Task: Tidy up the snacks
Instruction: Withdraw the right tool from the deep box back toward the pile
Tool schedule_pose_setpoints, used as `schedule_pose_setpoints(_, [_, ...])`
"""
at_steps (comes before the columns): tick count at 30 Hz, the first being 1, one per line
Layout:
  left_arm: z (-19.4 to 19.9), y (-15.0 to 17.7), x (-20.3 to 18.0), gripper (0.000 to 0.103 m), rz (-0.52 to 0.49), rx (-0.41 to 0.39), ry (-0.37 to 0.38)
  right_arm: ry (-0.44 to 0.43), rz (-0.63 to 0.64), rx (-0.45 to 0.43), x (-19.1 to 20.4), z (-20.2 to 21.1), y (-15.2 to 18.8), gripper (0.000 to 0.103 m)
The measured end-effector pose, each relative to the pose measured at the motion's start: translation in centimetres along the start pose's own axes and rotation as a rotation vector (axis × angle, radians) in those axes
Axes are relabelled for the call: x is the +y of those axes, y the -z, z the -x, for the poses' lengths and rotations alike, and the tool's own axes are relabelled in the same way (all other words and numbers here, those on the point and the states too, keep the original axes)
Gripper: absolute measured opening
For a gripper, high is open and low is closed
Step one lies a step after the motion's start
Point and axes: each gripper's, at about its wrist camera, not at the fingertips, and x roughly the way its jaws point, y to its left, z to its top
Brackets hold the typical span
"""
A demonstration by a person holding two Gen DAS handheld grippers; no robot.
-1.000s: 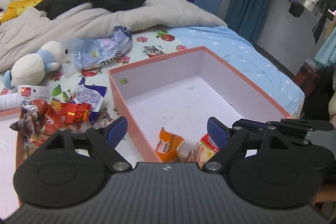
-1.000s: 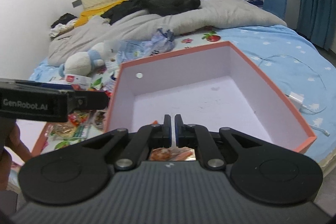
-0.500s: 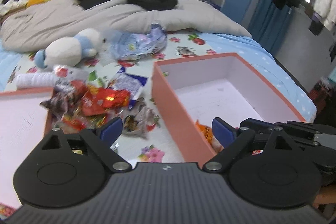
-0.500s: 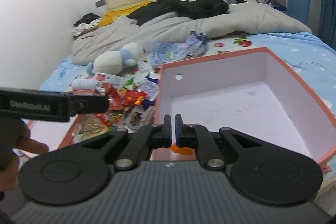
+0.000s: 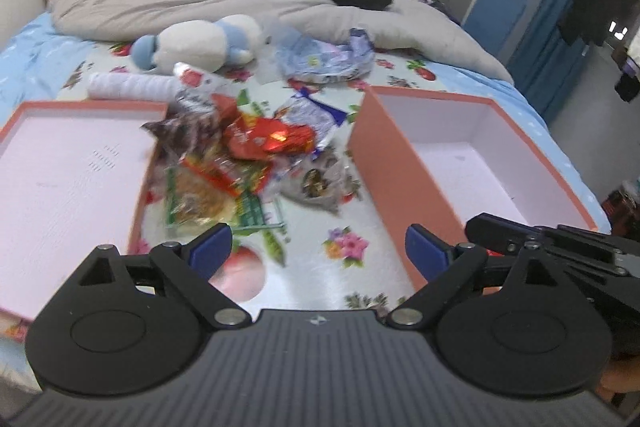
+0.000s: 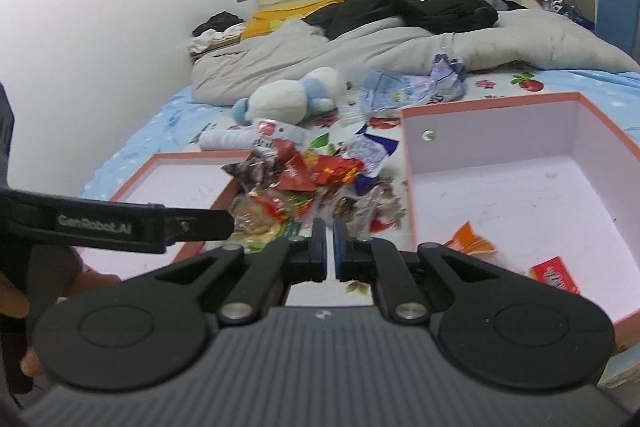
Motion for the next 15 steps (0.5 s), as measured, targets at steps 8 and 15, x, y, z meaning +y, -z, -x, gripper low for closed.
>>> schedule_pose_setpoints(8, [0.4, 2.5, 2.7, 0.096, 0.071, 0.019, -0.006, -0.025, 0.031, 0.018, 2.1, -0.5, 0.9, 0.008])
schedule_pose_setpoints(15, [-1.2, 1.9, 5.0, 0.096, 0.097, 0.024, -0.023, -0.008, 0.064, 0.025, 3.2, -2.3, 1.3, 0.008])
